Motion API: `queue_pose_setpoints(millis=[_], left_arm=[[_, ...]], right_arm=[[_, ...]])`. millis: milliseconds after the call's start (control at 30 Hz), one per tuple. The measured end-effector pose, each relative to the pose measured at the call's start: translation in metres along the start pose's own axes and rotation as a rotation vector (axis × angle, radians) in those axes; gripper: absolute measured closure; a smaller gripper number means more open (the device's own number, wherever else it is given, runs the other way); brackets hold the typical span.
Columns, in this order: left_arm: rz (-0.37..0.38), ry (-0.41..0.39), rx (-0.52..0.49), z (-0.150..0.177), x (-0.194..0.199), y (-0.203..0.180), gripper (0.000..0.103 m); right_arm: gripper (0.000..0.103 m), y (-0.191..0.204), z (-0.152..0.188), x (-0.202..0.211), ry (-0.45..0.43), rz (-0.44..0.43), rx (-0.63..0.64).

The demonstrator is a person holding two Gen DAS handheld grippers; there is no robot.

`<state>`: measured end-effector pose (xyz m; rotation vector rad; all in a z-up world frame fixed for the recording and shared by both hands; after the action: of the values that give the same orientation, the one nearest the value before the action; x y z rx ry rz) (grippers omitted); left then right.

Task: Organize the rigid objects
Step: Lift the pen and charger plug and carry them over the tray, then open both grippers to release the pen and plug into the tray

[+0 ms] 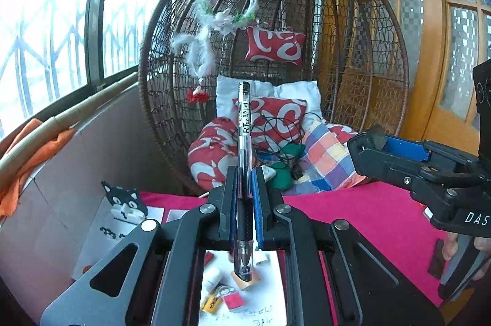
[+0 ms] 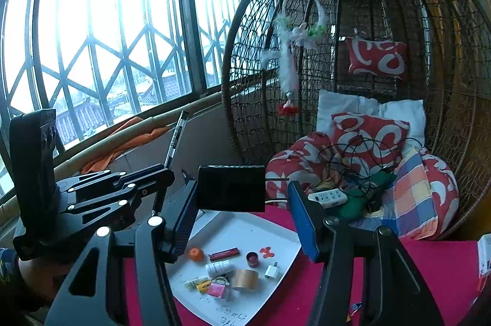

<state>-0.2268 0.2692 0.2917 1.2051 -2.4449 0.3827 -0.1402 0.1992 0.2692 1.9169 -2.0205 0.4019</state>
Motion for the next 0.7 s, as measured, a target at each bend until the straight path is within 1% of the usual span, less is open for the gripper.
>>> queue_pose_setpoints(millis=[200, 333, 533, 633, 667, 700], left_arm=[[0.000, 0.049, 0.029, 0.012, -0.010, 0.023, 0.095], [-0.005, 0.089, 0.027, 0.019, -0.021, 0.036, 0.095], [0.004, 0.199, 0.070, 0.043, -0.046, 0.061, 0.095], [0.013, 0.264, 0.085, 0.057, -0.063, 0.073, 0.095], [0.019, 0.305, 0.087, 0.065, -0.073, 0.077, 0.095], [0.022, 0.327, 0.090, 0.070, -0.079, 0.079, 0.095]], right_arm=[[0.045, 0.009, 0.008, -0.020, 0.041, 0.003, -0.013], [0.045, 0.015, 0.015, -0.037, 0.072, -0.004, -0.027], [0.045, 0.015, 0.040, -0.069, 0.145, 0.016, -0.034], [0.045, 0.009, 0.060, -0.088, 0.199, 0.041, -0.057], [0.045, 0.008, 0.067, -0.093, 0.219, 0.049, -0.061], [0.045, 0.007, 0.075, -0.099, 0.245, 0.054, -0.062]])
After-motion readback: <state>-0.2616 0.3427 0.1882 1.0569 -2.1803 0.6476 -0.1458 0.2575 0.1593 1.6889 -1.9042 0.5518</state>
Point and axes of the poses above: each gripper's, at about its wrist camera, not at the fingertips, and x roughly against the way its jaws point, y to its left, z to its underside, the point moved 6 cm from there along -x, roughly the way its jaws point, and after that the axes turned 3 degrees about -z, right-handed, at the moved point
